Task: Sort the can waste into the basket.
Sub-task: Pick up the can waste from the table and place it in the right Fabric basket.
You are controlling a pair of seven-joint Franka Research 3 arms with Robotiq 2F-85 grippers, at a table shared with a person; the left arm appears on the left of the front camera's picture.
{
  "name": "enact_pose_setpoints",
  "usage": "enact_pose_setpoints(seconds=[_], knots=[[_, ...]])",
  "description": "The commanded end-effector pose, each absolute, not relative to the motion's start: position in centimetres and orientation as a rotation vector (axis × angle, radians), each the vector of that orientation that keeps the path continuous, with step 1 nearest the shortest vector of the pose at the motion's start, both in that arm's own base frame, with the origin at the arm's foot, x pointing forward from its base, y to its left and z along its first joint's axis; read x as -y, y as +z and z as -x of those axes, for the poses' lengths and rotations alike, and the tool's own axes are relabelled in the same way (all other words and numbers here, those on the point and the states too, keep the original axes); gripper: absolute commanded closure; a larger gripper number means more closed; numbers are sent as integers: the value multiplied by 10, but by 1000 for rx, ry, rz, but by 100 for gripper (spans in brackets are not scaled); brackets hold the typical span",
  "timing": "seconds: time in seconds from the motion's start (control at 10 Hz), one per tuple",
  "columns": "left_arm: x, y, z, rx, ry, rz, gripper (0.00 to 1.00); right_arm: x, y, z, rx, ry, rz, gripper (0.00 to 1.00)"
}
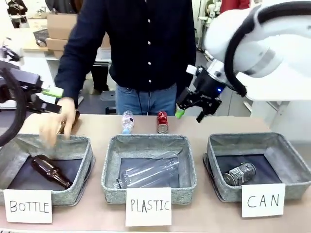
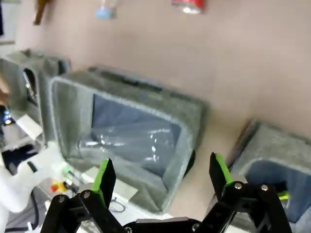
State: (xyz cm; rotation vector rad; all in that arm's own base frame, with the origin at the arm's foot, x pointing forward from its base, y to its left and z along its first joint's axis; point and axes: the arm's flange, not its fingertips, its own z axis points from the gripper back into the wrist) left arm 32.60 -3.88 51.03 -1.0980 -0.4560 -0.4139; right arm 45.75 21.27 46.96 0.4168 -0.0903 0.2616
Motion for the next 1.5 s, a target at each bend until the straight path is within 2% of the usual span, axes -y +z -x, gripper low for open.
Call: enact_pose_setpoints(seconds=[0.0, 0.2, 0.3, 0.4, 0.5, 0.6, 0.7, 1.1, 1.4], knots=[[38, 512, -327, 467, -418, 1102, 0, -208, 470, -447, 66, 258, -440, 0], [38, 512, -327, 467, -418, 1102, 0, -212, 471, -457, 91, 265, -423, 0], [38, 512, -327, 467, -418, 1102, 0, -217, 471, -483, 220, 27, -370, 0], [38, 512, -327, 467, -418, 1102, 0, -253, 455, -529, 362, 53, -383, 0], [38, 512, -327, 467, -418, 1102, 0, -278, 433, -566, 425, -8, -373, 0], [38, 512, -327, 467, -418, 1102, 0, -295, 399, -603, 424, -43, -294, 0], [38, 512, -327, 467, -418, 1102, 0, -304, 378, -619, 376, -8, -279, 0], [38, 512, -327, 467, -418, 1102, 0, -312, 327, -640, 268, 58, -215, 0], [38, 512, -327, 467, -418, 1102, 0, -305, 318, -642, 223, 53, -225, 0]])
